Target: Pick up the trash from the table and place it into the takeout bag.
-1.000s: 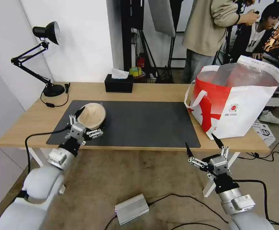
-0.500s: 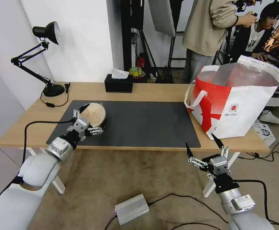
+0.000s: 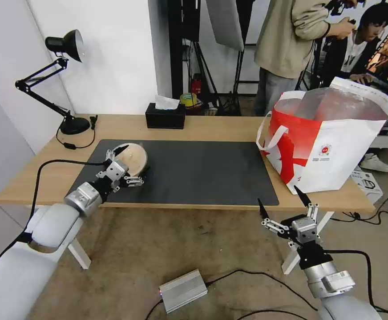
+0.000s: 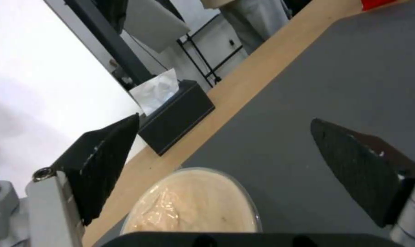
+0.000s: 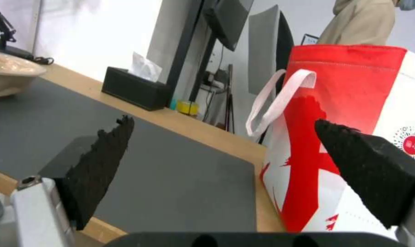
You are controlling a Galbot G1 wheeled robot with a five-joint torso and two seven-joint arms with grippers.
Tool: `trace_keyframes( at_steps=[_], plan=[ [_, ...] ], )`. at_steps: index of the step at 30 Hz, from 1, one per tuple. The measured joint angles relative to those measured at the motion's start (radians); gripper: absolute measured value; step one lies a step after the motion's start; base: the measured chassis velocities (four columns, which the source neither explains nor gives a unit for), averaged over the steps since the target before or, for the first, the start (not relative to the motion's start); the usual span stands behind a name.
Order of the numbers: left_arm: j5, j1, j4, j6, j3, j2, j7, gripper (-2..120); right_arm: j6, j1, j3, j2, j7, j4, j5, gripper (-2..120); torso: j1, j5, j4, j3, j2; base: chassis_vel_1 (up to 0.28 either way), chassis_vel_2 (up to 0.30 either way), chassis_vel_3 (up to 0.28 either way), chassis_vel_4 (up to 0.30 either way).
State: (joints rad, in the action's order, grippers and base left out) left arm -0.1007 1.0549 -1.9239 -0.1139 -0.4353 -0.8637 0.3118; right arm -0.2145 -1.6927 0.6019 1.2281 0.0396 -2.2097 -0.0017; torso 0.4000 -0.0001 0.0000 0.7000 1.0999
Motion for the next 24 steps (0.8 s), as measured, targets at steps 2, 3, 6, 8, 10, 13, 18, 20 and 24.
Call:
trace_keyframes(
  at_steps=[2, 3, 6, 8, 10, 13, 18, 20, 24],
  plan=[
    [0.001, -0.005, 0.003, -0.003, 0.000, 0.001, 0.007, 100, 0.000, 0.000, 0.000, 0.000, 0.000, 0.000, 0.000, 100, 0.000, 0.0000, 0.0000, 0.000, 0.000, 0.000, 0.000, 0.000, 0.000],
    [0.001, -0.009, 0.005, -0.006, 0.001, 0.001, 0.012, 100, 0.000, 0.000, 0.000, 0.000, 0.000, 0.000, 0.000, 100, 0.000, 0.0001, 0.0000, 0.000, 0.000, 0.000, 0.000, 0.000, 0.000],
    [0.002, -0.016, 0.008, -0.012, 0.004, 0.001, 0.020, 100, 0.000, 0.000, 0.000, 0.000, 0.000, 0.000, 0.000, 100, 0.000, 0.0001, 0.0000, 0.000, 0.000, 0.000, 0.000, 0.000, 0.000],
    [0.003, -0.019, 0.009, -0.014, 0.006, 0.001, 0.023, 100, 0.000, 0.000, 0.000, 0.000, 0.000, 0.000, 0.000, 100, 0.000, 0.0001, 0.0000, 0.000, 0.000, 0.000, 0.000, 0.000, 0.000],
    [0.008, -0.025, 0.013, -0.021, 0.011, -0.001, 0.032, 100, 0.000, 0.000, 0.000, 0.000, 0.000, 0.000, 0.000, 100, 0.000, 0.0001, 0.0000, 0.000, 0.000, 0.000, 0.000, 0.000, 0.000],
    [0.019, -0.039, 0.024, -0.027, 0.021, -0.006, 0.040, 100, 0.000, 0.000, 0.000, 0.000, 0.000, 0.000, 0.000, 100, 0.000, 0.0000, 0.0000, 0.000, 0.000, 0.000, 0.000, 0.000, 0.000],
    [0.030, -0.056, 0.040, -0.033, 0.038, -0.013, 0.045, 100, 0.000, 0.000, 0.000, 0.000, 0.000, 0.000, 0.000, 100, 0.000, 0.0001, 0.0000, 0.000, 0.000, 0.000, 0.000, 0.000, 0.000],
    [0.041, -0.069, 0.062, -0.034, 0.049, -0.023, 0.045, 100, 0.000, 0.000, 0.000, 0.000, 0.000, 0.000, 0.000, 100, 0.000, 0.0001, 0.0000, 0.000, 0.000, 0.000, 0.000, 0.000, 0.000],
    [0.048, -0.071, 0.072, -0.035, 0.052, -0.026, 0.046, 100, 0.000, 0.000, 0.000, 0.000, 0.000, 0.000, 0.000, 100, 0.000, 0.0000, 0.0000, 0.000, 0.000, 0.000, 0.000, 0.000, 0.000]
  ],
)
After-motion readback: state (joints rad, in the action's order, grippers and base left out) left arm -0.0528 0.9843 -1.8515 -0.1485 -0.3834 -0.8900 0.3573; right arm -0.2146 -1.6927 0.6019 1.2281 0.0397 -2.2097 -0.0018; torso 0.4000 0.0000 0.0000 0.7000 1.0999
